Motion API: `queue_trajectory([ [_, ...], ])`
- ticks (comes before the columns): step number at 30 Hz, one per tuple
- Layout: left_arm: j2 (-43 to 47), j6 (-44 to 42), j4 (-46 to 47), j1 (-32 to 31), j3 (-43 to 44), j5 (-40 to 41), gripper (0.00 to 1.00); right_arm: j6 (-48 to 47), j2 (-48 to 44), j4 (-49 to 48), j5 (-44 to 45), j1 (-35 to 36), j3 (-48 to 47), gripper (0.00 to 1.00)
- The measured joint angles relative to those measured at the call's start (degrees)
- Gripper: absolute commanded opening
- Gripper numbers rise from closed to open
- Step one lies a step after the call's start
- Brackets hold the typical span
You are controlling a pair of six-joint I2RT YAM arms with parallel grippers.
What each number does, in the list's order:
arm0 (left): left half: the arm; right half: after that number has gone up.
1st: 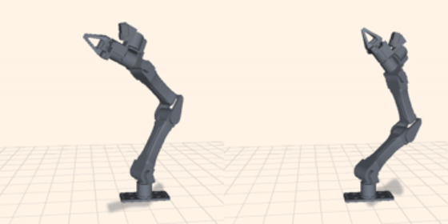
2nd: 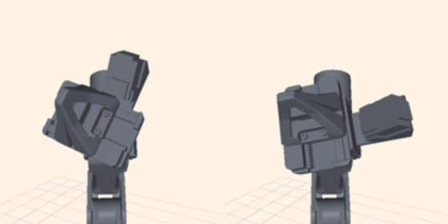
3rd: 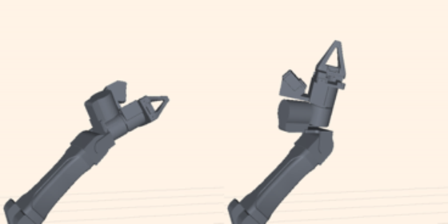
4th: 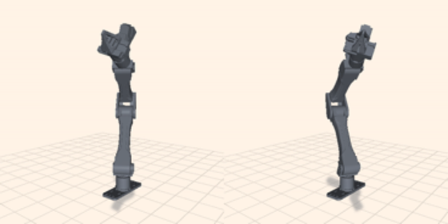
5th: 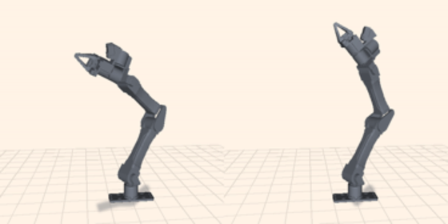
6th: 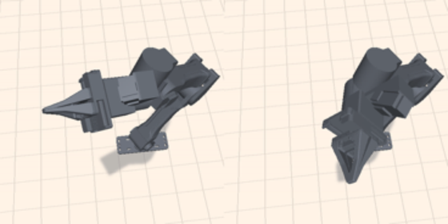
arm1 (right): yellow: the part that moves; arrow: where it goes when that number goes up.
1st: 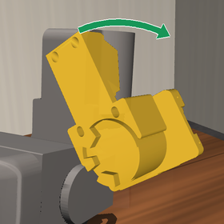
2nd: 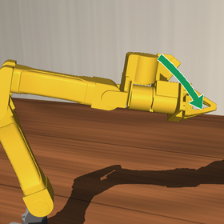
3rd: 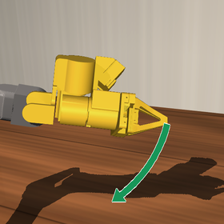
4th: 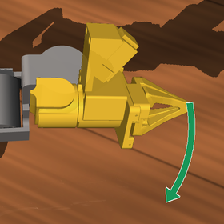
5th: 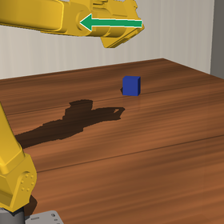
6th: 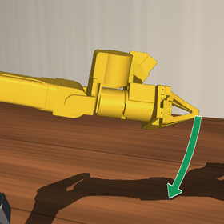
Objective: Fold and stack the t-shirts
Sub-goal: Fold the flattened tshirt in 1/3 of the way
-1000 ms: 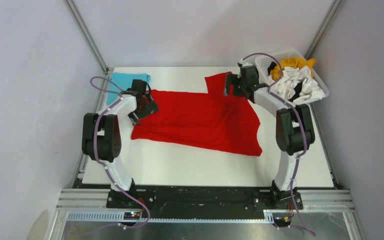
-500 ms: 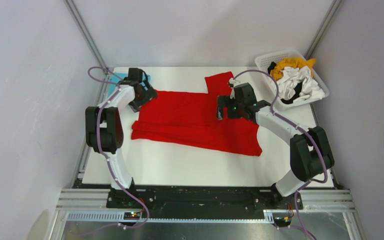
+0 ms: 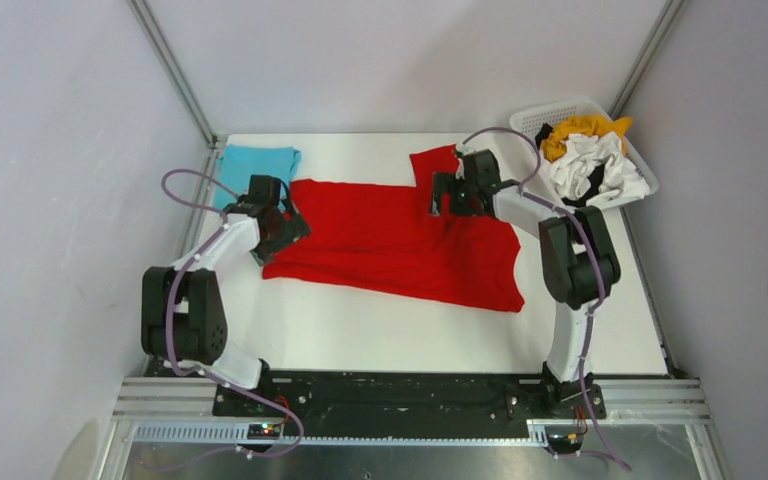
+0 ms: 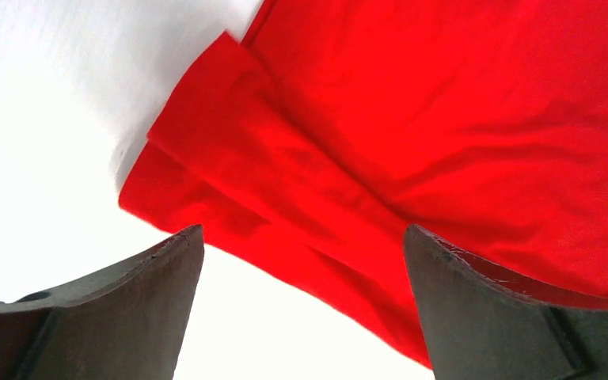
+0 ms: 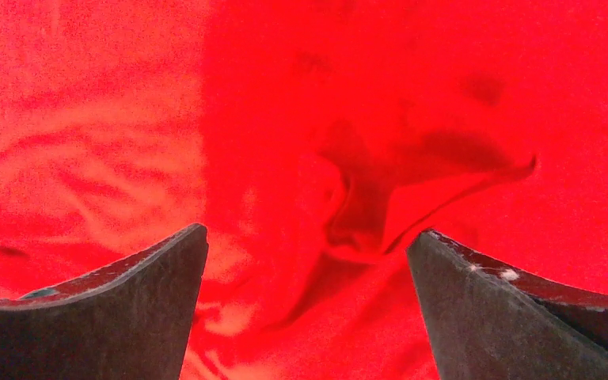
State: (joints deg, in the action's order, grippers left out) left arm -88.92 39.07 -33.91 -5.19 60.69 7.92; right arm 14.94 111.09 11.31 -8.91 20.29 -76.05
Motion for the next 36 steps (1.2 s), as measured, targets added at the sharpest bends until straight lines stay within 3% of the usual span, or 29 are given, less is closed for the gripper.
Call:
queue_trajectory([
  [5,-0.6,0.0,0.7,-0.2,-3.7,-1.4,1.0,0.0,7.3,-0.9,3.2,-0.9,-9.0,1.0],
  [12,-8.7,0.0,2.1,-0.3,1.2,-2.7,1.0,0.1,9.5,-1.3,4.6,-1.7,-14.3,0.99],
  [16,-12.2,0.0,2.8,-0.3,5.1,-3.2,1.0,0.0,5.3,-2.0,5.5,-1.7,-8.6,0.99],
  [26,-19.5,0.1,3.0,-0.3,13.0,-3.1,1.0,0.1,-17.1,-0.8,10.1,1.2,8.7,1.0],
  [36,-17.9,0.9,4.6,-0.4,9.5,-3.4,1.0,7.3,-24.9,2.0,7.4,4.7,25.1,1.0],
])
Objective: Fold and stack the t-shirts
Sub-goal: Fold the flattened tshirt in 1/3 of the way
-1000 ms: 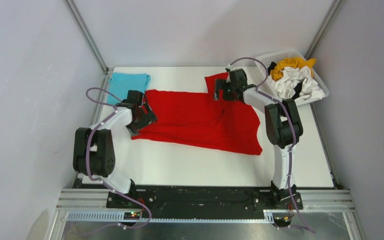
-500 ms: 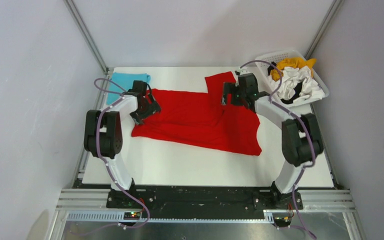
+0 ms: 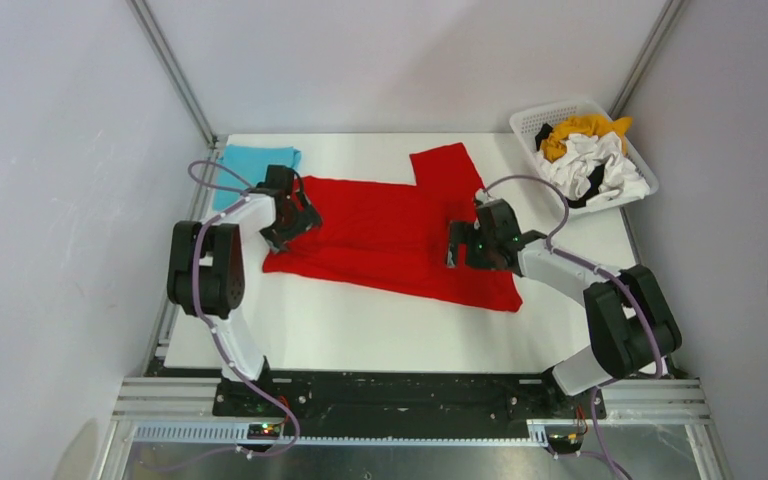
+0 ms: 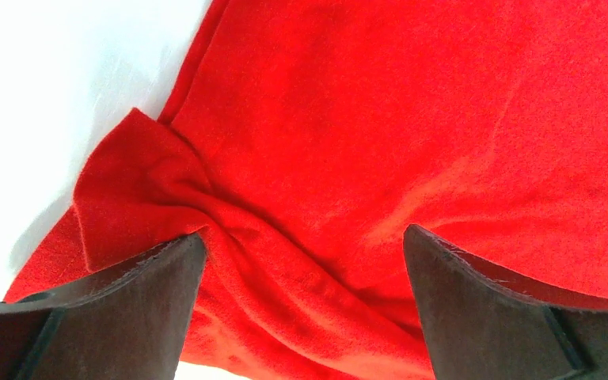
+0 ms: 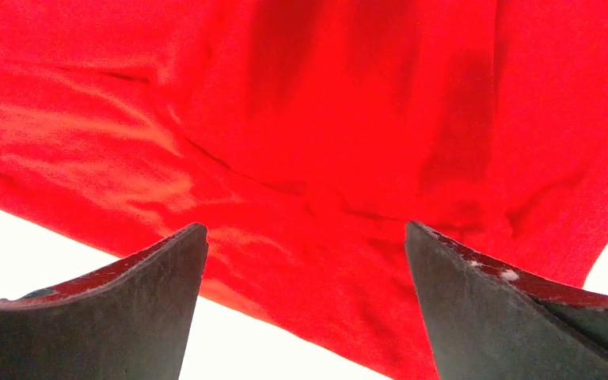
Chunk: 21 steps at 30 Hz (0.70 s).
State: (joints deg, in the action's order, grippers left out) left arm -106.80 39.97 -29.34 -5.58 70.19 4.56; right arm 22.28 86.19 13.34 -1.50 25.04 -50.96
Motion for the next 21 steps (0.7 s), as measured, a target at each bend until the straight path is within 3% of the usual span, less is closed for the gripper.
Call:
queue_trajectory([
  [10,7.7,0.2,1.4,-0.5,-10.0,0.8,1.0,6.5,-1.9,-0.8,-1.4,-1.8,8.7,0.99],
  [15,14.8,0.7,2.1,-1.7,-18.1,1.6,1.0,10.2,-12.1,0.2,-1.9,-1.6,17.1,0.99],
  [21,28.4,3.3,2.5,-6.1,-31.1,3.1,1.0,14.9,-27.8,12.3,-1.7,1.7,24.3,0.99],
])
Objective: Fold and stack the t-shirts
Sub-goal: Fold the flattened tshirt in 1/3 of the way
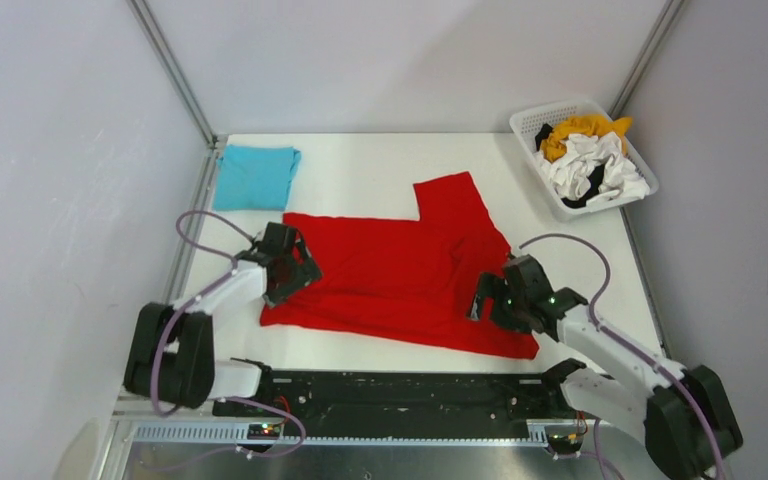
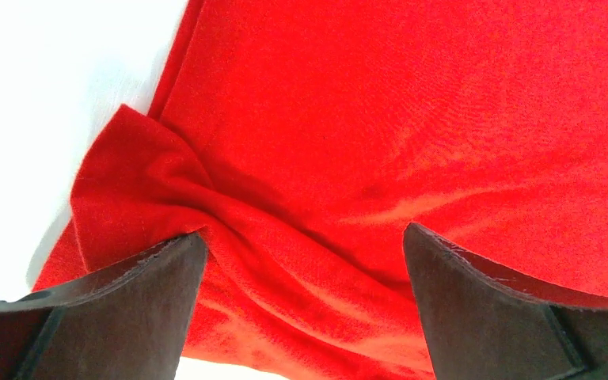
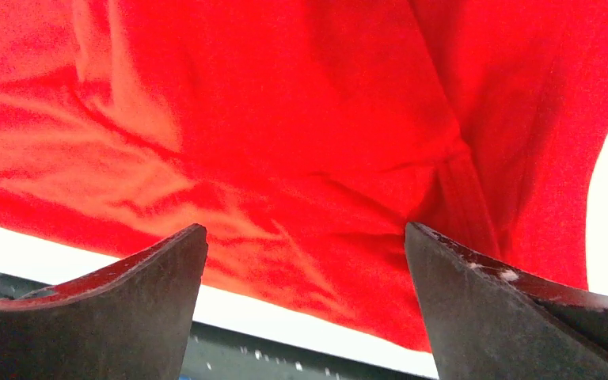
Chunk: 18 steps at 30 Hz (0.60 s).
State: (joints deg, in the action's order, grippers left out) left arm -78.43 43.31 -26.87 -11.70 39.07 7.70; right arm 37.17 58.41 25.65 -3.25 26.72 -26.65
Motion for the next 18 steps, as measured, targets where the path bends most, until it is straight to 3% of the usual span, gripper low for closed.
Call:
queue_trajectory([
  [5,10.0,2.8,0.7,-3.0,-7.5,1.5,1.0,4.3,-9.2,10.2,1.0,5.0,1.5,0.99],
  [10,17.3,4.9,-1.3,-3.4,-11.3,1.6,1.0,6.3,-11.9,14.4,2.8,7.4,1.5,0.99],
  [14,19.0,5.1,-5.4,-3.5,-10.5,1.5,1.0,4.8,-12.4,16.9,5.9,7.8,-1.5,1.0],
  [18,17.8,4.2,-8.1,-2.5,-4.0,1.1,1.0,-1.1,-9.5,16.8,10.4,7.2,-12.4,0.99],
])
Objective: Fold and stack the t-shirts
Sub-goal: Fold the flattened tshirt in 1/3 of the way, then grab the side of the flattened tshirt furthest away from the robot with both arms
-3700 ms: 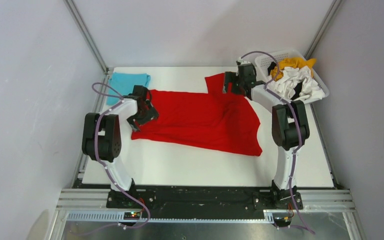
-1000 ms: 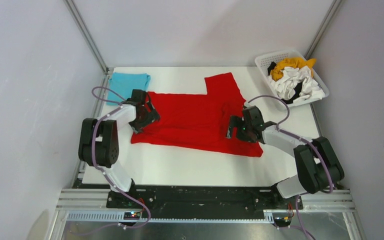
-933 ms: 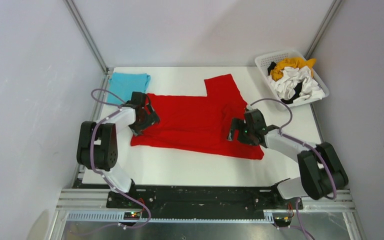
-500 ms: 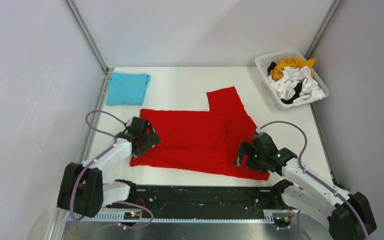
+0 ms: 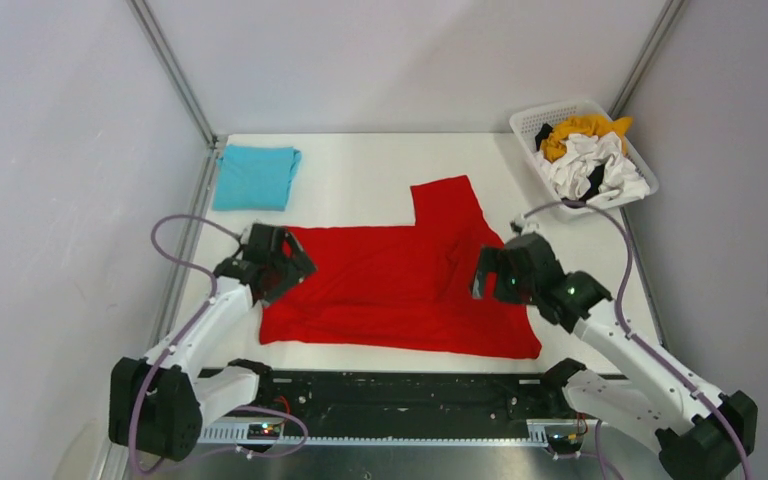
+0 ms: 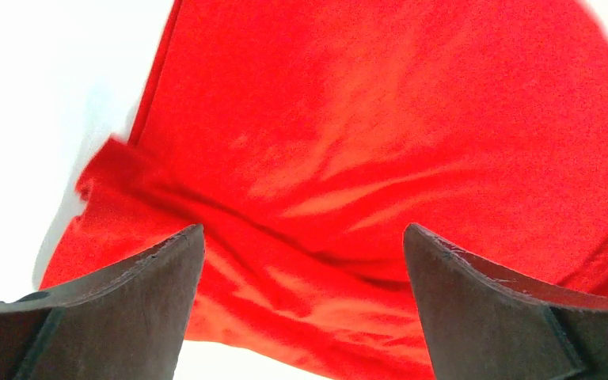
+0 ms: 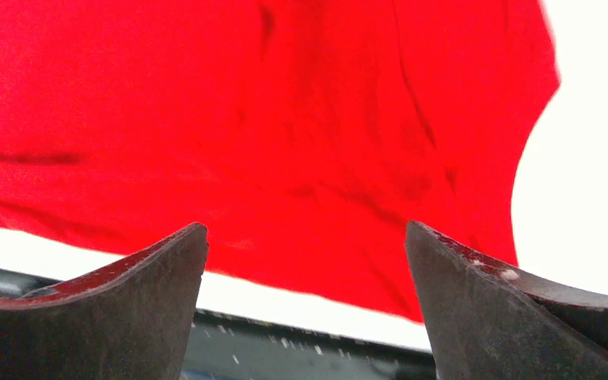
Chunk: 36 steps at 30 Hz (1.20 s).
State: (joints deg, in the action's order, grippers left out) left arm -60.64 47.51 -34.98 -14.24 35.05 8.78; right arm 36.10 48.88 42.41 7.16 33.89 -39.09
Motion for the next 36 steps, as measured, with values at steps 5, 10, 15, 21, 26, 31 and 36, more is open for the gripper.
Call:
queue_trajectory([
  [5,-5.4,-2.2,0.6,5.6,11.1,-0.3,1.0,-7.0,8.2,-10.1,0.6,-5.9,-10.8,0.99],
  [10,-19.1,-4.8,0.6,10.1,23.7,-0.1,1.0,-12.8,25.0,-22.6,-4.3,-14.3,-18.4,1.0],
  [15,-34.5,-6.3,1.4,13.9,33.5,-0.6,1.0,-17.6,44.2,-28.2,-6.5,-16.1,-32.1,1.0],
  [21,-48.0,-7.0,1.4,18.1,41.7,-3.5,1.0,-19.4,58.8,-31.1,-10.3,-18.1,-45.1,0.99],
  [26,-51.6,-6.9,1.2,18.4,43.4,-3.6,0.85,-19.2,69.2,-31.4,-11.4,-19.7,-55.7,0.99],
  [31,-52.0,-6.6,0.7,18.2,43.5,-3.5,0.6,-18.8,75.9,-31.2,-11.6,-20.5,-61.3,0.99],
  [36,-52.0,-6.6,-0.4,17.6,43.4,-2.7,0.5,-18.6,79.7,-29.6,-10.9,-20.6,-64.8,0.99],
])
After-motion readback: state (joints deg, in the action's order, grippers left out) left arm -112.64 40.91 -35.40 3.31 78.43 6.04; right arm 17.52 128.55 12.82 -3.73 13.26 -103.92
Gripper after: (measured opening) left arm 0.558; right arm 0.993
